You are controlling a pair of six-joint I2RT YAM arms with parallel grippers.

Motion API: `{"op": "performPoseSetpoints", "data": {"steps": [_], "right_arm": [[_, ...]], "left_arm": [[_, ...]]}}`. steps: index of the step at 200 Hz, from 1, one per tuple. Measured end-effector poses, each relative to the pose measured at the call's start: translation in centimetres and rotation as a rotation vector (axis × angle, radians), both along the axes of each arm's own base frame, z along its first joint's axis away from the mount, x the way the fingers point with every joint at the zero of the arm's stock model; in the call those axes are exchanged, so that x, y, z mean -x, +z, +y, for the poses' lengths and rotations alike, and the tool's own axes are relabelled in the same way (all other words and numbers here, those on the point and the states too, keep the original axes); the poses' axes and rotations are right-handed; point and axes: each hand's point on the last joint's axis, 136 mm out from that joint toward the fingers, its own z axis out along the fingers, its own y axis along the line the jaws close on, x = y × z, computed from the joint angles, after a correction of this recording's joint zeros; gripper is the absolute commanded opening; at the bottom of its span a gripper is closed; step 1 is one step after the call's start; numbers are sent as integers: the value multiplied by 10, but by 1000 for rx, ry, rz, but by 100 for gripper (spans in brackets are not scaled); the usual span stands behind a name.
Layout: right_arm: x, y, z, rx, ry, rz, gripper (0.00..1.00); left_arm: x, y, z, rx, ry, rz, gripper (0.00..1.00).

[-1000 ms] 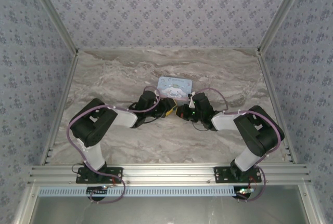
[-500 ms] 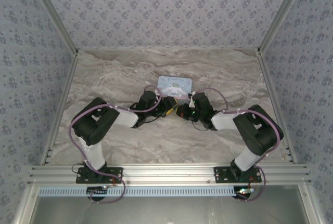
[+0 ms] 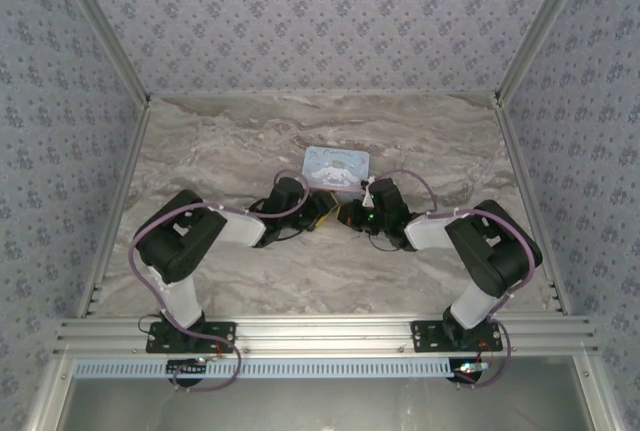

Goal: Unlock a padlock with a key

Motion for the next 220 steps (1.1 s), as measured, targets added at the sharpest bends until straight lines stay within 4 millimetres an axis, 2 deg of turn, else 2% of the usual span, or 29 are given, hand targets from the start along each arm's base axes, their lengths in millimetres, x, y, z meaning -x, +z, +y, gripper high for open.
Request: {"op": "performPoseSetpoints", "data": {"steps": [129, 220], "right_arm": [[1, 0, 3, -5, 3, 0, 0], [1, 0, 3, -4, 4, 1, 0]], "left_arm": [[2, 2, 7, 44, 48, -24, 49], [-7, 4, -6, 147, 45, -62, 38]]}}
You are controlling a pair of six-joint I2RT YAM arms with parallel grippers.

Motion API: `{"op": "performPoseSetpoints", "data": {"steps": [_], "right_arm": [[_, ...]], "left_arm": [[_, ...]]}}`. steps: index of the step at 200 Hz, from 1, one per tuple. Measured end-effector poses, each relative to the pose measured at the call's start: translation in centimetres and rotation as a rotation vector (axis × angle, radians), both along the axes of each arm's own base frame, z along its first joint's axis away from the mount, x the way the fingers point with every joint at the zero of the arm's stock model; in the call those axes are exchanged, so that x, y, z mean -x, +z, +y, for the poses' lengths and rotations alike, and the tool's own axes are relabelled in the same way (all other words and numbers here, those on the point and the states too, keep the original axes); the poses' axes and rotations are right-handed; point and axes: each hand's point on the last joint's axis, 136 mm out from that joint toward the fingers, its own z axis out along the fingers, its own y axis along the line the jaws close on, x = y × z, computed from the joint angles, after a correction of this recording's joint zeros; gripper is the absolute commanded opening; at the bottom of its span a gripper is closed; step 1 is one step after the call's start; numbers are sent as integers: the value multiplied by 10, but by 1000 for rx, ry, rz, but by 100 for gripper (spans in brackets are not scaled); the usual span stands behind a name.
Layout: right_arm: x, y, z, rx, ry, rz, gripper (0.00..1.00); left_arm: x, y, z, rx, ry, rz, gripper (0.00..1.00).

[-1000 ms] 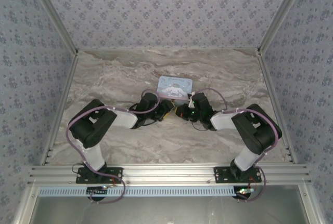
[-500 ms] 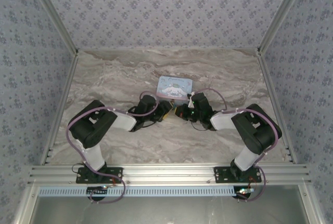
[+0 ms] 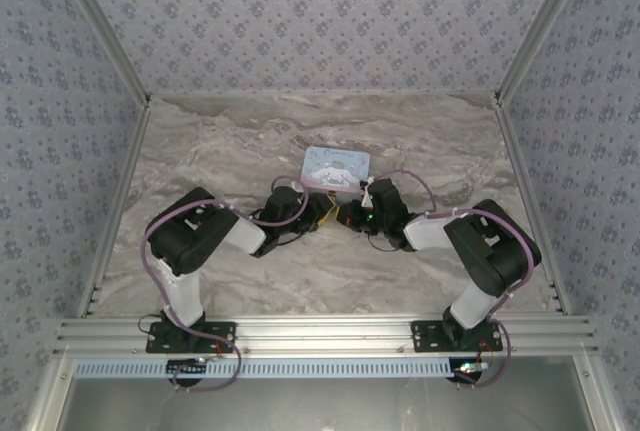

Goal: Unlock a padlock with a key

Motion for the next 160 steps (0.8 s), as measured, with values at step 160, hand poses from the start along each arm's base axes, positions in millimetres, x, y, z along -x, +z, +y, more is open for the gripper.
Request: {"op": "performPoseSetpoints", "data": {"steps": [160], "right_arm": [[-5, 1, -4, -21, -30, 18, 1]], "left_arm": [[-4, 6, -6, 61, -1, -20, 14]]}}
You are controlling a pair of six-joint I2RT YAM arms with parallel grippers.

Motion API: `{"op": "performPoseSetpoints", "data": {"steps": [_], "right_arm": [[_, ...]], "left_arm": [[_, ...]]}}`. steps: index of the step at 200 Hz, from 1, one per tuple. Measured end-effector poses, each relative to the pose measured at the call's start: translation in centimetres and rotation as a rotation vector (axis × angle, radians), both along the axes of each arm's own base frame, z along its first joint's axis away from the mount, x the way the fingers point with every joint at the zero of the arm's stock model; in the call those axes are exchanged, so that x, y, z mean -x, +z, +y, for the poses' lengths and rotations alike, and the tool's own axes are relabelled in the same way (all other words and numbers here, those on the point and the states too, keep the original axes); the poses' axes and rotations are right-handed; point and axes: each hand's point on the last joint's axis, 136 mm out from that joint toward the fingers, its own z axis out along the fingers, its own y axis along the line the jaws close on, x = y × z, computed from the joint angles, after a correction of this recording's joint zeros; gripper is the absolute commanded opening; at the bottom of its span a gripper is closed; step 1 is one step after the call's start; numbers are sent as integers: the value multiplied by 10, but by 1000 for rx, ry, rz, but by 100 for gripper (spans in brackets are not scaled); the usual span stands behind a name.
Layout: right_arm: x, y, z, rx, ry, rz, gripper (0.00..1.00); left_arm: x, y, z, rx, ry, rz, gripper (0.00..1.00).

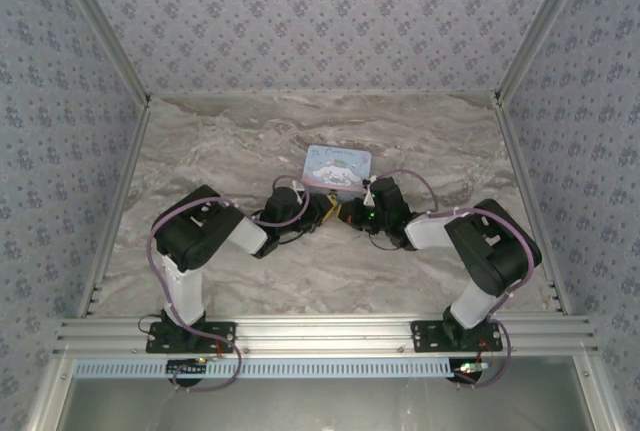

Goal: Unlock a padlock with a key

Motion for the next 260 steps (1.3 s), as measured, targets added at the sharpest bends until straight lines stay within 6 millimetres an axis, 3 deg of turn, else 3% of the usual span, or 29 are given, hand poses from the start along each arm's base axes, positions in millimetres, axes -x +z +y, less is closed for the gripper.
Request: {"op": "performPoseSetpoints", "data": {"steps": [23, 51, 74, 145, 224, 260], "right_arm": [[-1, 0, -1, -3, -2, 2, 6], [0, 5, -3, 3, 1, -14, 24], [3, 11, -7, 17, 9, -38, 32], [8, 35, -39, 162, 29, -163, 51], [18, 103, -84, 413, 35, -617, 65], [37, 112, -74, 538, 151, -842, 65]], "left_arm": [[0, 0, 0, -4, 0, -5, 12], [1, 4, -1, -2, -5, -7, 10], [0, 6, -1, -6, -4, -1, 7], [3, 9, 2, -25, -3, 20, 4], [4, 16, 2, -65, -2, 73, 0], [5, 18, 4, -63, 10, 109, 0]]}}
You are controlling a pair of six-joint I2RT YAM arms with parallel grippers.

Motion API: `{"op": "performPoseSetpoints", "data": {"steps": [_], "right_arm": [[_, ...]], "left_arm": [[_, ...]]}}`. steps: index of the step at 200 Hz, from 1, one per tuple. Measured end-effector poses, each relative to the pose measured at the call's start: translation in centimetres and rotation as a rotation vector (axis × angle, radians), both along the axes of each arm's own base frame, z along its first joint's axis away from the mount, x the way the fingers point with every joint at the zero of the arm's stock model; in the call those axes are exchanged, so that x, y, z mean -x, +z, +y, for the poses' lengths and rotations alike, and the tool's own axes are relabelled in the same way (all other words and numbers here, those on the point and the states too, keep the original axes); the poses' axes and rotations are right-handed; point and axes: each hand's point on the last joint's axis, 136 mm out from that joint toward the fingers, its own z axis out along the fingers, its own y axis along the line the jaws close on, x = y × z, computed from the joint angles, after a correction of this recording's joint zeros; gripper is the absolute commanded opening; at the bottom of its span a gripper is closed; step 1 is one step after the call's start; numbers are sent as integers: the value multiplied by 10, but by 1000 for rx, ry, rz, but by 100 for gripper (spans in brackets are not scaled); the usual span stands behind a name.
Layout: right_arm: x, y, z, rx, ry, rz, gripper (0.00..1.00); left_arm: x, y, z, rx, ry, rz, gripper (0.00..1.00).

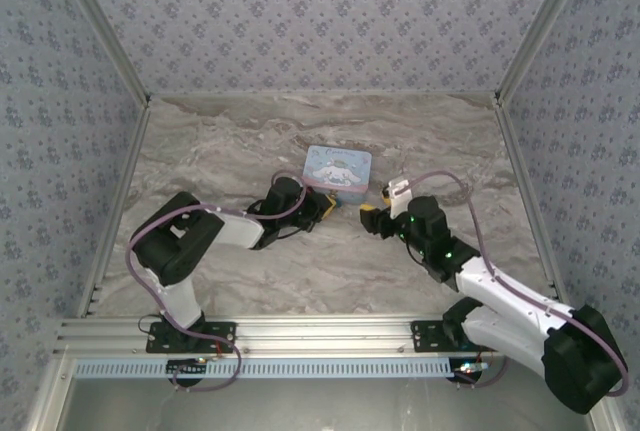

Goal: Unlock a padlock with a key

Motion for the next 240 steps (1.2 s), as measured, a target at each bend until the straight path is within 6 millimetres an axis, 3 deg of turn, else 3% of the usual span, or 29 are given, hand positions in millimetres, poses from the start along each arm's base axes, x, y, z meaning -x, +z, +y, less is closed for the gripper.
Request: {"op": "performPoseSetpoints", "data": {"steps": [53, 125, 175, 240], "right_arm": [[16, -12, 29, 359, 171, -252, 65], [-2, -65, 22, 793, 212, -333, 62], [-12, -77, 33, 888, 257, -393, 59], [-31, -69, 54, 898, 264, -470, 50]], "left_arm": [[0, 3, -2, 28, 13, 47, 0], [0, 8, -6, 61, 11, 79, 0], [0, 10, -6, 72, 13, 90, 0], [0, 13, -7, 82, 13, 91, 0]]}}
